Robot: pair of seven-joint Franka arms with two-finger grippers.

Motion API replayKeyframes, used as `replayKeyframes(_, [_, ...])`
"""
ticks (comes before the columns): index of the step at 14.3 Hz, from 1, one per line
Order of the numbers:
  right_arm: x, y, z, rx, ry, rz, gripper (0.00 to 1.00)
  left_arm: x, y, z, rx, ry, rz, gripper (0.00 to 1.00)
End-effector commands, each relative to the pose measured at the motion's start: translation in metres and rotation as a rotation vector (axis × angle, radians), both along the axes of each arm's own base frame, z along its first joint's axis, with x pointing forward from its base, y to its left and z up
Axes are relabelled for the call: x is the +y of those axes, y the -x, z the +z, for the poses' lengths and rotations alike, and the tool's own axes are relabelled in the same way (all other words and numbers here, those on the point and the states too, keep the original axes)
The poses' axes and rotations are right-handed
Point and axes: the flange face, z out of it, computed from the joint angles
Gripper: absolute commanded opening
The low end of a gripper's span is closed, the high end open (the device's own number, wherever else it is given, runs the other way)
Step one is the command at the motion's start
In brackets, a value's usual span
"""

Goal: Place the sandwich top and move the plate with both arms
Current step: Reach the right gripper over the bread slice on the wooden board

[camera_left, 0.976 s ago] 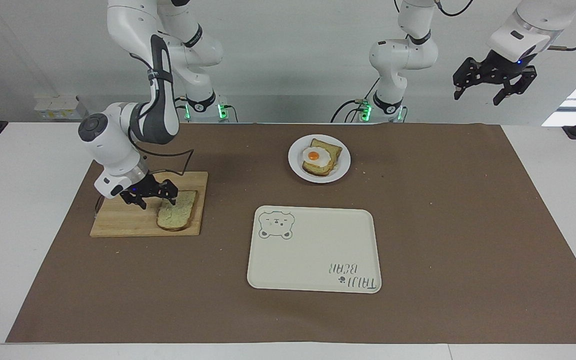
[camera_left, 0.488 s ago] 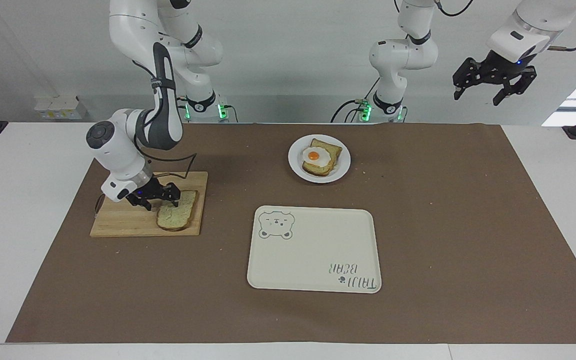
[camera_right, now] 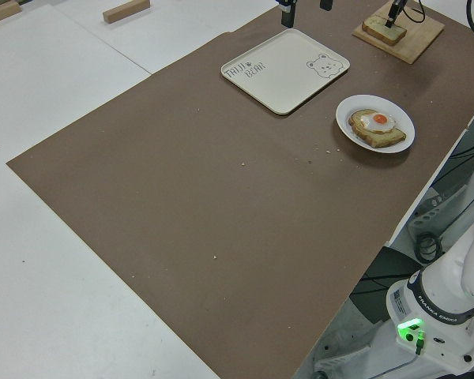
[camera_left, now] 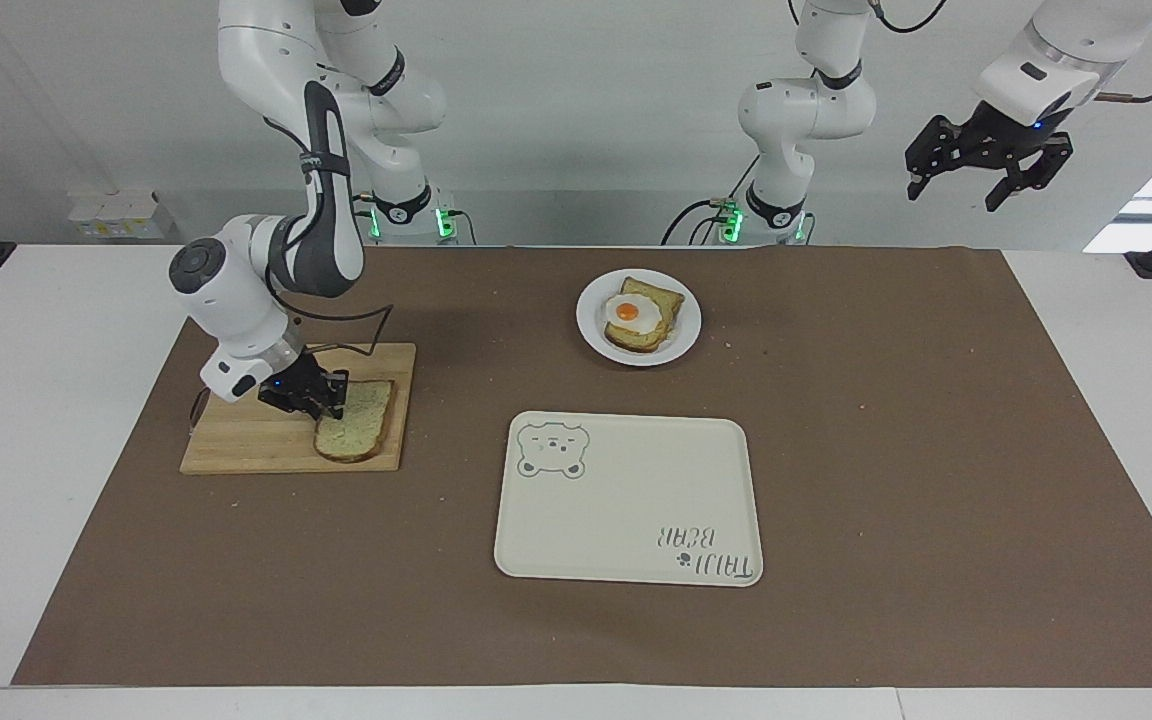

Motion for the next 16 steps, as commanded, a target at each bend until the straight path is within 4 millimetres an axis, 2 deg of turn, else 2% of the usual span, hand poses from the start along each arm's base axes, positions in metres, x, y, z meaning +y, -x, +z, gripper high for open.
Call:
replayKeyframes(1, [0.000, 0.002, -0.007, 0.001, -0.012, -0.005, 0.00, 0.000, 0.008, 0.000, 0.000, -0.008, 0.010, 1.00])
replayKeyframes(5, [0.000, -0.001, -0.004, 0.000, -0.012, -0.004, 0.00, -0.001, 0.010, 0.000, 0.001, -0.006, 0.009, 1.00])
replayKeyframes(8, [0.001, -0.006, 0.015, -0.009, -0.018, 0.004, 0.00, -0.006, 0.013, 0.000, 0.002, -0.006, -0.002, 1.00])
replayKeyframes(12, [0.003, -0.018, 0.073, 0.021, -0.046, 0.029, 0.00, -0.007, 0.013, -0.001, 0.004, -0.006, -0.002, 1.00])
replayKeyframes(16, [0.006, -0.022, 0.115, 0.070, -0.070, 0.065, 0.00, -0.006, 0.012, -0.001, 0.002, -0.006, -0.001, 1.00])
